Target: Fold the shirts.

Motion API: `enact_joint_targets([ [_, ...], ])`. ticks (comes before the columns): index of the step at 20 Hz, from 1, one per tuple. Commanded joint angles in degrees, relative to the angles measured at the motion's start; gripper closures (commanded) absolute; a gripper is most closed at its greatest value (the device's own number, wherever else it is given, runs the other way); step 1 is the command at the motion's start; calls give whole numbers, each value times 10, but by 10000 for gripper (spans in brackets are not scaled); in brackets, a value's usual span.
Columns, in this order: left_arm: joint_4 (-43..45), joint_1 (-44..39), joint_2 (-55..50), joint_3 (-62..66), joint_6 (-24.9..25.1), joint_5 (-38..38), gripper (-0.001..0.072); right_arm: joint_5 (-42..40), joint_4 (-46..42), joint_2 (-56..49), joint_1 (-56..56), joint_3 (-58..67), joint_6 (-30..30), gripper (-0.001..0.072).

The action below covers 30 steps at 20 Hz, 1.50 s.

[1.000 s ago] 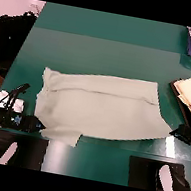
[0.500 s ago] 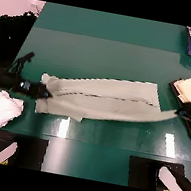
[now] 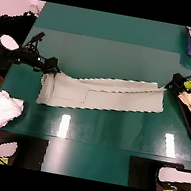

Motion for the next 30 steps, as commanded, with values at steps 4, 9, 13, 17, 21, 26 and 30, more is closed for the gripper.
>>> enact_joint_targets([
  [4,3,1,-16,17,1,31,175,5,22,-84,-3,73,-31,206],
  [9,0,1,-13,43,37,-69,442,70,23,-81,-57,33,-82,206],
  [13,-6,-16,-13,43,50,-72,682,51,24,-86,-99,-51,-112,197],
  [17,-4,-73,-17,43,48,-25,682,37,113,-113,-103,-103,-145,197],
  [21,-4,-140,-17,42,-5,63,683,22,172,-136,-68,-106,-164,289],
  [26,-6,-219,-68,63,-28,101,683,32,171,-128,-31,-60,-196,692],
  [30,-12,-274,-166,122,-30,100,683,55,172,-54,-16,-18,-169,693],
])
